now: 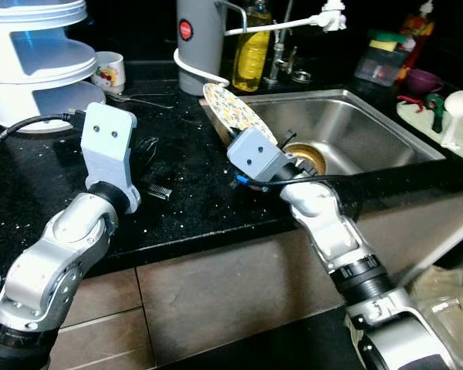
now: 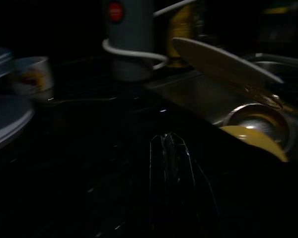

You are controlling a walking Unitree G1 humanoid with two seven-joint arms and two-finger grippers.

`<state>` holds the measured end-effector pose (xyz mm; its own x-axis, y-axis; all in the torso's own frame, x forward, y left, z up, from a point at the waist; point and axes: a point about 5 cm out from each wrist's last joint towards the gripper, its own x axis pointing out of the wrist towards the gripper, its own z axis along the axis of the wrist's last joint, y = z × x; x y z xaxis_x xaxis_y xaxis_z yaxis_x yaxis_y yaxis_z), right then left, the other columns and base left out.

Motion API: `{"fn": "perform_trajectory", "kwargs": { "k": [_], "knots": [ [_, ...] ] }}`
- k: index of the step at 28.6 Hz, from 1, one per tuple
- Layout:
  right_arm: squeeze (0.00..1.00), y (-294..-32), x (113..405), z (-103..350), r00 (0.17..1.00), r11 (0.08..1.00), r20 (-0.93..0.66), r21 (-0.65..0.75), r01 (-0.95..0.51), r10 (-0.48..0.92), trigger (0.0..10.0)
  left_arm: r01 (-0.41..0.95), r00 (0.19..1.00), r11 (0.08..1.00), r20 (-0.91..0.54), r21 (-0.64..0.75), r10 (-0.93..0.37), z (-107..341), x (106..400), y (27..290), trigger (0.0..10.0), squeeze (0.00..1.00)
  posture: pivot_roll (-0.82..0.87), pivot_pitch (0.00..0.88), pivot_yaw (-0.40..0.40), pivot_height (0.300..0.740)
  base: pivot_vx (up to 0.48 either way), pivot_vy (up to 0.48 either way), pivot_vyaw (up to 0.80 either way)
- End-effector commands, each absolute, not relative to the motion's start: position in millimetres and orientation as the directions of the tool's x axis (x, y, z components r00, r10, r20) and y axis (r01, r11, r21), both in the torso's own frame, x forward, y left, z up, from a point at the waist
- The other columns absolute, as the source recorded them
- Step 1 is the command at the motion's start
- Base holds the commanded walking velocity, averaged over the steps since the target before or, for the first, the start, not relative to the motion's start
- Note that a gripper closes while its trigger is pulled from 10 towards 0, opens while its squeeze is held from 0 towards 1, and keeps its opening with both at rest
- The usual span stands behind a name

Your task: Kitchen organization

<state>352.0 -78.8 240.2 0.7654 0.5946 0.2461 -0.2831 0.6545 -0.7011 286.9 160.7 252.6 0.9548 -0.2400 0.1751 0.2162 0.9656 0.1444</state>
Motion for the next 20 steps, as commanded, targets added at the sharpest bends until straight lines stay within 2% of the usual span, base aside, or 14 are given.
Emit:
{"fn": "perform_trajectory", "kwargs": {
  "k": [1, 18, 20],
  "knots": [
    [0.00, -82.7, 352.1, 244.7, 0.771, 0.671, 0.264, -0.691, -0.267, 0.579, 10.0, 0.227, 0.953, 0.962, 0.170, 0.152, -0.251, 248.8, 287.4, 157.4, 10.0, 0.00, 0.08, 0.000, -0.081, 0.740, 0.000, -0.442, 0.00],
    [0.00, -82.4, 351.1, 248.6, 0.768, 0.684, 0.282, -0.681, -0.262, 0.575, 10.0, 0.235, 0.948, 0.959, 0.182, 0.156, -0.262, 247.5, 289.4, 154.9, 10.0, 0.00, 0.07, 0.000, -0.085, 0.740, 0.000, -0.446, 0.00],
    [0.00, -82.5, 351.1, 249.4, 0.767, 0.685, 0.284, -0.679, -0.263, 0.576, 10.0, 0.220, 0.952, 0.964, 0.184, 0.148, -0.246, 247.0, 291.0, 155.7, 10.0, 0.00, 0.07, 0.000, -0.083, 0.740, 0.000, -0.144, 0.00]
  ]
}}
